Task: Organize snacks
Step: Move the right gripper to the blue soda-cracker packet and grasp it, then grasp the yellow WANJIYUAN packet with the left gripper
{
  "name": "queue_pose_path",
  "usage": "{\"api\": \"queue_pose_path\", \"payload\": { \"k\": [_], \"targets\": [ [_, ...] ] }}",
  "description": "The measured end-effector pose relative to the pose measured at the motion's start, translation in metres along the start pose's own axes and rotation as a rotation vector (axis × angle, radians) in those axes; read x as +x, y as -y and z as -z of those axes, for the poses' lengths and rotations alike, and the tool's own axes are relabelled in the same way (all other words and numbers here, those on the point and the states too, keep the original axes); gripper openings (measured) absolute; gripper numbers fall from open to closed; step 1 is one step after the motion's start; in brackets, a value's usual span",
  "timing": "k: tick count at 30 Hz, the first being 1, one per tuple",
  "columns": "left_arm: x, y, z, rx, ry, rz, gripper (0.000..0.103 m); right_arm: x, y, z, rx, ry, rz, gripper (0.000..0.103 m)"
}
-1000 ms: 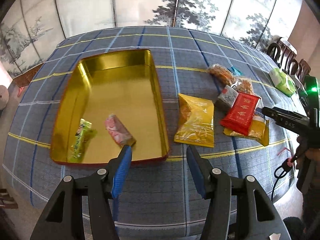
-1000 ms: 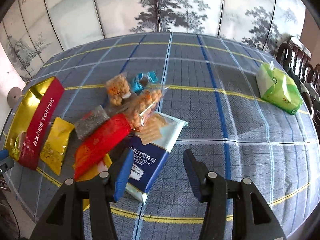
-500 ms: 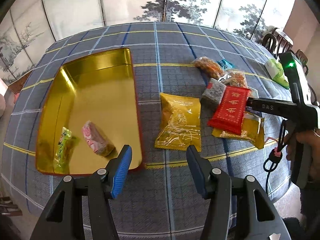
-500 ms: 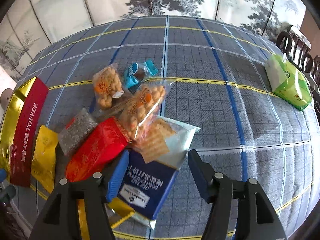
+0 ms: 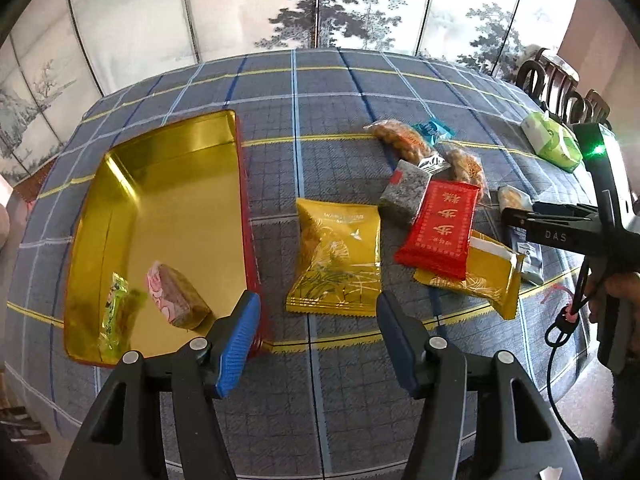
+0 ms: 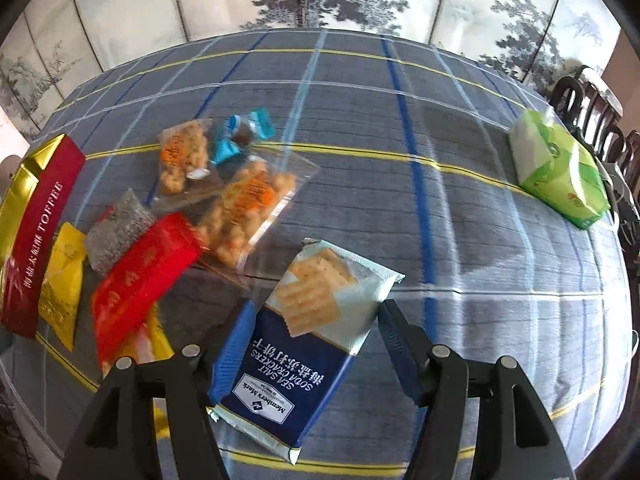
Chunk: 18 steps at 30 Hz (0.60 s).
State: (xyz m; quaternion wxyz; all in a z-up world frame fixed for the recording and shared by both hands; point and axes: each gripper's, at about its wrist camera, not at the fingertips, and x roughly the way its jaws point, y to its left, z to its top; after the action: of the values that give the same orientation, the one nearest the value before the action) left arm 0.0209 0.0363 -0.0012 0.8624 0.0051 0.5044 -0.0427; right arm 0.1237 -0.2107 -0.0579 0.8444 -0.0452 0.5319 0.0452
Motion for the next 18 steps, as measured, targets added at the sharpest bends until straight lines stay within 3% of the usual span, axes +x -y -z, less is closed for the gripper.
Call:
{"api": "queue_pose_path", "payload": {
  "k": [9, 18],
  "targets": [
    [0.001, 0.011, -0.006, 0.02, 0.006, 0.017, 0.056, 0.005, -0.002, 0.009, 0.14, -0.033, 0.031, 0.067],
    [0.006, 0.013, -0.013, 0.007, 0.003, 0.058, 0.056, 0.005, -0.002, 0.021, 0.085, 0.022, 0.009, 0.066]
  ]
}}
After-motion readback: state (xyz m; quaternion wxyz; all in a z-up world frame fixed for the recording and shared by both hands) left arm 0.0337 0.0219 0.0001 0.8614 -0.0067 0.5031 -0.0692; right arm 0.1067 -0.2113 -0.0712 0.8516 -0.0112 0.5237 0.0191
